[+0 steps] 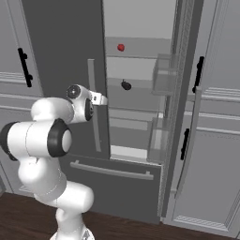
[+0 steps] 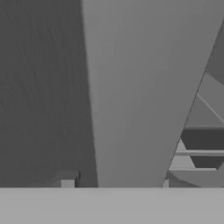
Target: Take the strawberry from the fridge and place it on top of the pancake, located on the dining counter.
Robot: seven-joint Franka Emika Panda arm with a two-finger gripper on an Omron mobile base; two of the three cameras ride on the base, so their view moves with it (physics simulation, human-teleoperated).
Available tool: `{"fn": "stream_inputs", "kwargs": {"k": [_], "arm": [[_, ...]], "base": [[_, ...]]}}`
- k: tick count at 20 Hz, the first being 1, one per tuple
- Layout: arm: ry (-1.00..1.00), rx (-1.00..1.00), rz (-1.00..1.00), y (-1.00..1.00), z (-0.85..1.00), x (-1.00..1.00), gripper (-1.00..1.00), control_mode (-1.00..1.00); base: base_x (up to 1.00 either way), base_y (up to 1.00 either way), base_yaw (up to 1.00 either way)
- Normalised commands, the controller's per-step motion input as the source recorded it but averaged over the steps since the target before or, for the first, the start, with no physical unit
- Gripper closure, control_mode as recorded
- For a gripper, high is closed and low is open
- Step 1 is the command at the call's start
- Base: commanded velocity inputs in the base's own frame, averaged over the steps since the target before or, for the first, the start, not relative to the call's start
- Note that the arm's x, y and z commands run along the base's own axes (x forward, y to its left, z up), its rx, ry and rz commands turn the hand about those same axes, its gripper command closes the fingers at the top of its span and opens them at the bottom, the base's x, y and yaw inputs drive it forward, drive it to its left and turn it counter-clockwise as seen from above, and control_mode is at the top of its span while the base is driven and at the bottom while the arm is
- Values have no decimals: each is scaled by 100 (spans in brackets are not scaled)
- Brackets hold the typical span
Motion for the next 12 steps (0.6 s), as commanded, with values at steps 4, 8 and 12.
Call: {"fn": "stream_inputs", "kwargs": {"k": [4, 8, 12], "arm": [[0, 0, 3, 100, -19, 0, 100, -100], [0, 0, 5, 100, -18, -16, 100, -100], [0, 2, 1, 100, -4, -59, 100, -100]], "base": [[0, 0, 0], [0, 0, 0], [0, 0, 0]]}}
